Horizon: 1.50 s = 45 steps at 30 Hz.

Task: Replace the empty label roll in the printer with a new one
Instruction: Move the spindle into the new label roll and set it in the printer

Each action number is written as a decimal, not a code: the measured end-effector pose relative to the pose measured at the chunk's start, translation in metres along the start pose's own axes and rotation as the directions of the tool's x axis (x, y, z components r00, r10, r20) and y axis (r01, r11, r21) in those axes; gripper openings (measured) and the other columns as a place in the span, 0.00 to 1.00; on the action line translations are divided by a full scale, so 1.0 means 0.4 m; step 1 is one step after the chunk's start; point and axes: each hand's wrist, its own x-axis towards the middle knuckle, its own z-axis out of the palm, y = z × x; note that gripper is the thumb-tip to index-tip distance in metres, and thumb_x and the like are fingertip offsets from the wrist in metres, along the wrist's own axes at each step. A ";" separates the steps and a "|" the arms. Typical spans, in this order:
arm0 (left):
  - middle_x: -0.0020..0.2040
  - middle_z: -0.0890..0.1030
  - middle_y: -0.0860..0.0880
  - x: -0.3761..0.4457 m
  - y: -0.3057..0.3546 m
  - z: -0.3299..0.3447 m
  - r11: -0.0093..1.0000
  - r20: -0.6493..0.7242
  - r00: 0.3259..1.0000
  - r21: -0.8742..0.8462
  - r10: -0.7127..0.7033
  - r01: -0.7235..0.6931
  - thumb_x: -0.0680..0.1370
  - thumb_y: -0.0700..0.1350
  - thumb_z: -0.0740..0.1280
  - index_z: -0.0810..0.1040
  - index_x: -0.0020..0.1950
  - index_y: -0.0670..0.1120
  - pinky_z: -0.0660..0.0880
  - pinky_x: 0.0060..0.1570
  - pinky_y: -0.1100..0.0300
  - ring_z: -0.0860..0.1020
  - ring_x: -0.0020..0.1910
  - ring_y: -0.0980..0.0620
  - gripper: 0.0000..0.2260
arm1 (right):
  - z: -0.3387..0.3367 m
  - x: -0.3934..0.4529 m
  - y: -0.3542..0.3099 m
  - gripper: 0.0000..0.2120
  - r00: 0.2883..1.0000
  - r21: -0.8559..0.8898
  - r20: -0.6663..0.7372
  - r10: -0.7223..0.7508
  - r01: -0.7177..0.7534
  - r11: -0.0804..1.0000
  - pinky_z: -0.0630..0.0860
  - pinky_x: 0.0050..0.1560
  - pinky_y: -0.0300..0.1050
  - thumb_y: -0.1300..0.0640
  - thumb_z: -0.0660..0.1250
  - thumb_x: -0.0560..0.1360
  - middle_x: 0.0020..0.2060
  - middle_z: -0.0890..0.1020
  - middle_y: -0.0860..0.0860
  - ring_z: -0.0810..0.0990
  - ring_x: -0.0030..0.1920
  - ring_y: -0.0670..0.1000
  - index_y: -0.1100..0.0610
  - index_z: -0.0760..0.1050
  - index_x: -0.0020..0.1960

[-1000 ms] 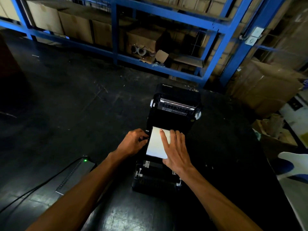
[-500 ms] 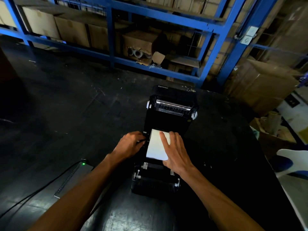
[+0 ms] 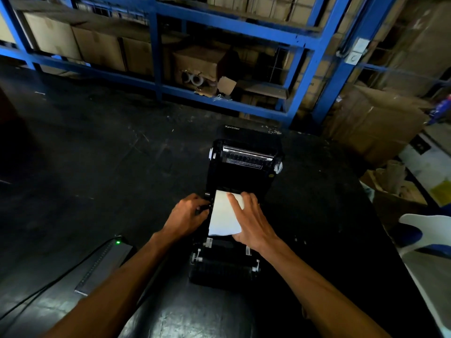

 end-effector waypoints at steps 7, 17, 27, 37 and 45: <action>0.55 0.77 0.45 -0.014 0.013 0.011 0.999 0.034 0.998 0.015 -0.052 0.052 0.73 0.47 0.70 0.79 0.63 0.48 0.77 0.50 0.51 0.79 0.50 0.45 0.18 | 0.000 -0.007 0.007 0.54 1.000 -0.016 0.010 -0.017 0.017 1.000 0.62 0.71 0.58 0.59 0.77 0.64 0.70 0.56 0.63 0.54 0.71 0.64 0.55 0.44 0.77; 0.55 0.79 0.42 -0.017 0.027 0.011 0.994 -0.015 0.995 -0.048 -0.098 0.097 0.73 0.37 0.66 0.80 0.61 0.45 0.74 0.51 0.58 0.79 0.51 0.45 0.17 | -0.048 -0.033 0.054 0.52 0.992 0.604 0.113 0.054 -0.112 0.789 0.54 0.69 0.41 0.59 0.75 0.66 0.77 0.42 0.45 0.41 0.77 0.48 0.40 0.45 0.76; 0.46 0.83 0.58 -0.028 0.110 0.018 0.899 -0.055 0.984 -0.417 -0.172 0.134 0.76 0.52 0.68 0.80 0.60 0.47 0.74 0.42 0.77 0.80 0.43 0.69 0.15 | -0.013 -0.094 0.025 0.28 0.882 0.692 -0.039 0.471 -0.316 0.649 0.77 0.55 0.54 0.44 0.74 0.66 0.54 0.83 0.55 0.79 0.55 0.55 0.57 0.75 0.61; 0.54 0.84 0.49 -0.038 0.103 0.055 0.880 -0.129 0.973 -0.461 -0.191 0.112 0.75 0.44 0.72 0.75 0.67 0.45 0.78 0.42 0.72 0.81 0.46 0.60 0.21 | 0.038 -0.090 -0.023 0.25 0.791 0.862 -0.115 0.601 -0.221 0.455 0.81 0.48 0.47 0.52 0.77 0.66 0.50 0.82 0.53 0.81 0.47 0.49 0.56 0.77 0.61; 0.54 0.79 0.54 -0.048 0.110 0.079 0.869 -0.161 0.961 -0.480 -0.224 0.122 0.74 0.43 0.72 0.72 0.69 0.43 0.72 0.38 0.81 0.77 0.40 0.76 0.24 | 0.039 -0.096 -0.021 0.25 0.764 0.911 -0.119 0.634 -0.169 0.375 0.76 0.37 0.27 0.57 0.78 0.66 0.46 0.77 0.47 0.78 0.39 0.39 0.59 0.77 0.61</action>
